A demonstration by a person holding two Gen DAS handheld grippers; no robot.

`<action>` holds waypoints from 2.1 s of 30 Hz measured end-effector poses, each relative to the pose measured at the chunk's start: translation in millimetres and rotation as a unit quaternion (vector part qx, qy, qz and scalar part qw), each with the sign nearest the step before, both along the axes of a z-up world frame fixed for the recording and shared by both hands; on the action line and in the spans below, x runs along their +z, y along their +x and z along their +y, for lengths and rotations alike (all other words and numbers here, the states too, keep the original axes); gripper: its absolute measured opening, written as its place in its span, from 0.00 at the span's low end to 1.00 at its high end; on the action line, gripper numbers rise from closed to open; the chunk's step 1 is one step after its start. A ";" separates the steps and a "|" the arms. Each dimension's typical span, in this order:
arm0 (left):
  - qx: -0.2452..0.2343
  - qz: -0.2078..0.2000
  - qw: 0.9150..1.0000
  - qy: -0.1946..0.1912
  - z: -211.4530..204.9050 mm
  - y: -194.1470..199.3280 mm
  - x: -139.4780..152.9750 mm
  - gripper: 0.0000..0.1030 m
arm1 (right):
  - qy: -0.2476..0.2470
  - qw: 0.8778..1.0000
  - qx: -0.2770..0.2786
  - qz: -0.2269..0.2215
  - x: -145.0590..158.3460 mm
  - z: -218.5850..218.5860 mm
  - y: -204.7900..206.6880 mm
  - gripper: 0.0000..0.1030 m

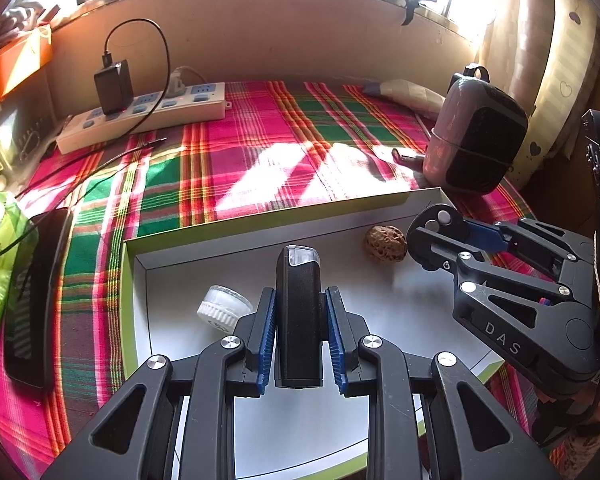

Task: Organize objects
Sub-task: 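Lower the black device into the box and open the left tool while the right holds the disc, then lower the black dotted disc into the box and open the right tool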

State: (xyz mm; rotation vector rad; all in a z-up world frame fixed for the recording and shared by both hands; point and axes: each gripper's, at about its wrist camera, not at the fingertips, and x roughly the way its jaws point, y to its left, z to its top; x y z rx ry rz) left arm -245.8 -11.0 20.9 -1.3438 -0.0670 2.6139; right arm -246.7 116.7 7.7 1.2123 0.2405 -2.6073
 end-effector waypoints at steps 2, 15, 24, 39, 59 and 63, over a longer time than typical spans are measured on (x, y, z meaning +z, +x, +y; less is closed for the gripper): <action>-0.002 -0.004 1.000 -0.001 1.1 -2.7 -2.7 0.21 | -0.001 1.000 -0.001 -0.001 -1.0 -0.2 -2.3 0.29; -0.001 -0.017 1.000 -0.007 8.0 -16.6 -13.7 0.21 | -0.006 1.000 0.007 -0.013 -9.5 -3.0 -9.8 0.29; -0.001 -0.016 1.000 -0.009 8.2 -18.4 -15.8 0.21 | -0.008 1.000 0.007 -0.018 -13.5 -2.3 -11.9 0.29; -0.004 -0.016 1.000 -0.011 9.6 -19.6 -16.0 0.23 | -0.017 1.000 0.005 -0.015 -14.1 -0.6 -12.1 0.30; 0.008 -0.009 1.000 -0.012 8.1 -12.4 -11.4 0.31 | -0.021 1.000 0.002 -0.001 -6.7 0.7 -5.1 0.45; 0.008 -0.007 1.000 -0.012 8.3 -10.2 -9.6 0.31 | -0.019 1.000 -0.001 0.003 -4.2 1.6 -2.1 0.45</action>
